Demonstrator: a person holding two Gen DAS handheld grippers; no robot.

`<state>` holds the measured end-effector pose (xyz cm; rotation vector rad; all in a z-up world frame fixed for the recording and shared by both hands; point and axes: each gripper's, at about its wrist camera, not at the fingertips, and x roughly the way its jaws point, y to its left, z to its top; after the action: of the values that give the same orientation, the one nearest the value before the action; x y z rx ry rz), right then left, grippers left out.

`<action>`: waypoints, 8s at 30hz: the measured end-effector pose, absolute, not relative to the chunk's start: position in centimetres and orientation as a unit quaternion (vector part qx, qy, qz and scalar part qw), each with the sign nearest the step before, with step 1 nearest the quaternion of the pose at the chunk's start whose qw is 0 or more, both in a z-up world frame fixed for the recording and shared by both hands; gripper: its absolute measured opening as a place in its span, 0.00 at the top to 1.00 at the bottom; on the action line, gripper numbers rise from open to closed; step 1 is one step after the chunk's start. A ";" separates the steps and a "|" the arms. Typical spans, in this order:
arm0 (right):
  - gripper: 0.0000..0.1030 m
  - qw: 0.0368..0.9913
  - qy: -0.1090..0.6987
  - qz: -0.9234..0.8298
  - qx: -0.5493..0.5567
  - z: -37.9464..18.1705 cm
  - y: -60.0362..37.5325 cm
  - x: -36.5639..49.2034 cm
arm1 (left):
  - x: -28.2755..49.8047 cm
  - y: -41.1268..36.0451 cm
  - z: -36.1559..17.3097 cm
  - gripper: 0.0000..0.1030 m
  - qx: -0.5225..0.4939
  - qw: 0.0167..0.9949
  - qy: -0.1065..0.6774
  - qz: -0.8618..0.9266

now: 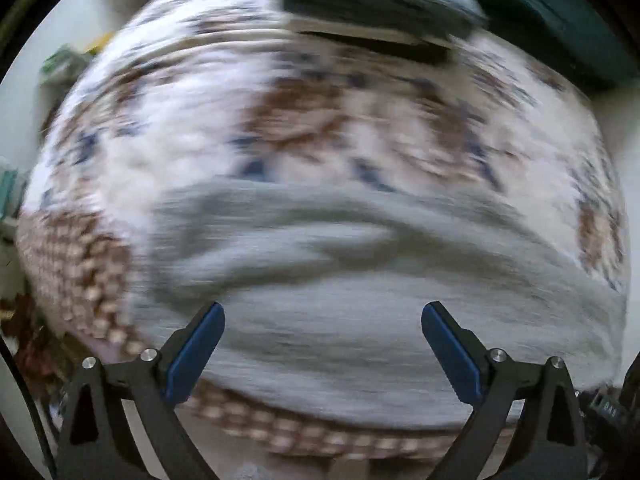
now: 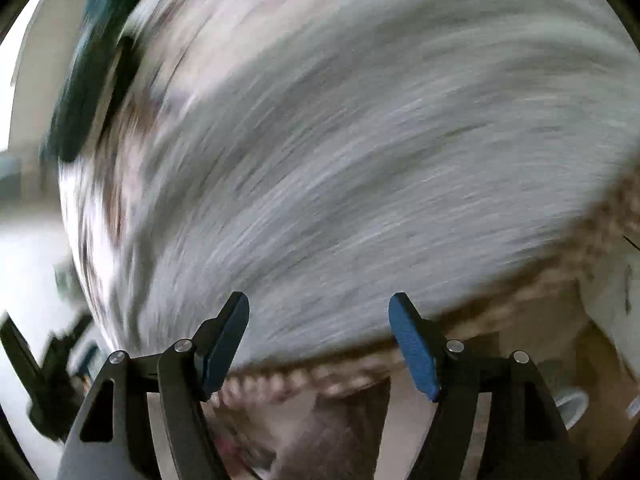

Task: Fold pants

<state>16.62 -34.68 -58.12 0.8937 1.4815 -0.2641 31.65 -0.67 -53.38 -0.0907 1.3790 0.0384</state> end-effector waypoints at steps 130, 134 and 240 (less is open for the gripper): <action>0.16 0.648 0.683 -0.111 0.319 -59.4 -44.5 20.7 | 37.7 -12.2 -62.9 0.98 -0.042 0.684 0.717 -0.128; 0.16 0.642 0.688 -0.108 0.322 -60.2 -45.2 20.9 | 38.5 -7.8 -63.6 0.98 -0.102 0.691 0.714 -0.055; 0.17 0.649 0.746 -0.116 -0.094 -61.1 -16.4 31.4 | 23.6 18.8 -58.0 0.79 -0.301 0.787 0.504 0.188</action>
<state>31.43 -16.37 -61.09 -0.2134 1.6947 -0.2640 23.56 18.79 -58.05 -0.6486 1.0861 0.4051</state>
